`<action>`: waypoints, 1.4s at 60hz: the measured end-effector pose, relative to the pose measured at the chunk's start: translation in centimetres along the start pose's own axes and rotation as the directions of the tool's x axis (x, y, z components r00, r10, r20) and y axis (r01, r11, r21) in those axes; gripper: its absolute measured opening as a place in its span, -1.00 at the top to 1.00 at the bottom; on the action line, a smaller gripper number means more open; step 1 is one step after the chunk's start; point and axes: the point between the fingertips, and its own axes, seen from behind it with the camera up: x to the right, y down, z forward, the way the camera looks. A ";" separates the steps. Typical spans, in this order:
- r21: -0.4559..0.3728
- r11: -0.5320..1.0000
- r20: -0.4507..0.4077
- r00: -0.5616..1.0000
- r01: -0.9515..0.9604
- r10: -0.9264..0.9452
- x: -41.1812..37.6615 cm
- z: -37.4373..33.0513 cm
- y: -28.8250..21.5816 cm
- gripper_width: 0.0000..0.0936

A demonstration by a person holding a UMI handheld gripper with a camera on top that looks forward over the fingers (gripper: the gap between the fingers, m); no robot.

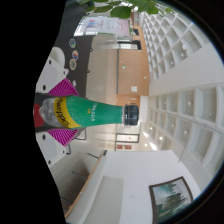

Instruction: Pour water

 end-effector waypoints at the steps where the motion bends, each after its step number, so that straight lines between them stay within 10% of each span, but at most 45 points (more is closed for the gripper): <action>1: -0.015 1.000 -0.002 1.000 -0.003 0.003 0.1 0.3 0.8 0.18; 22: -0.144 0.989 -0.034 0.999 -0.017 0.012 2.0 1.2 7.8 0.12; 30: -0.191 0.981 -0.042 0.999 -0.021 0.013 2.1 1.0 8.3 -0.21; 35: -0.245 0.968 -0.055 0.997 -0.062 0.050 2.2 -0.4 8.6 -0.87; 84: -0.316 0.947 -0.089 0.995 -0.061 0.035 -1.6 -36.9 0.7 -0.84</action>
